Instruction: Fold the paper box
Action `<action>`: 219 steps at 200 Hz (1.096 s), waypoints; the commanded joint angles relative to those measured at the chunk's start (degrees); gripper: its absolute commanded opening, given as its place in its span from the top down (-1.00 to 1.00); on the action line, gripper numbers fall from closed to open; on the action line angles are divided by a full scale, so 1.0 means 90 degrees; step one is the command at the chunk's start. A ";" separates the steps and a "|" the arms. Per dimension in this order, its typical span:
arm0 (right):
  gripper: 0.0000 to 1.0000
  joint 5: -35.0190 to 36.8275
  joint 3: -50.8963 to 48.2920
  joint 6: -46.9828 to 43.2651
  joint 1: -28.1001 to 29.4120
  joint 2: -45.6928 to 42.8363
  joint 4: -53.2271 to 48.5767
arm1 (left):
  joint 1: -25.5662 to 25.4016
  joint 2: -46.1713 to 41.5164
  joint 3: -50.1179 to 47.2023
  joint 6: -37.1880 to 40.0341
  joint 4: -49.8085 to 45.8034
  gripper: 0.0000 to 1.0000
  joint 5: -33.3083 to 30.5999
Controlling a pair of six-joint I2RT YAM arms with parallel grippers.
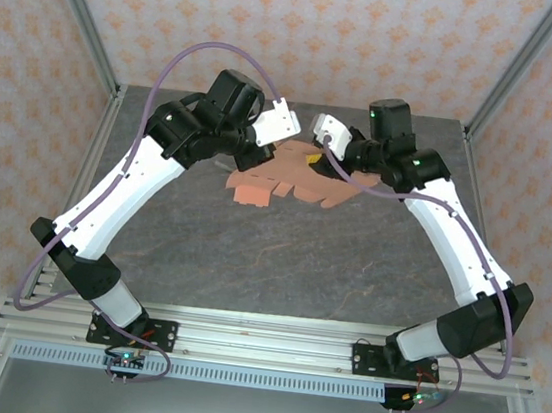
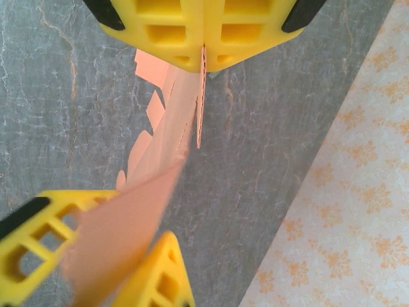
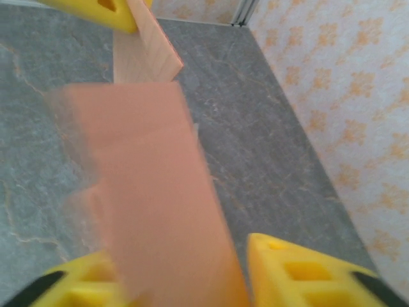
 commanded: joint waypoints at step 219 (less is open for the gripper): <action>1.00 -0.1423 -0.2191 0.5777 -0.1256 -0.1766 0.4200 | 0.2075 -0.2605 -0.4740 -0.4969 0.4932 -0.37 0.1237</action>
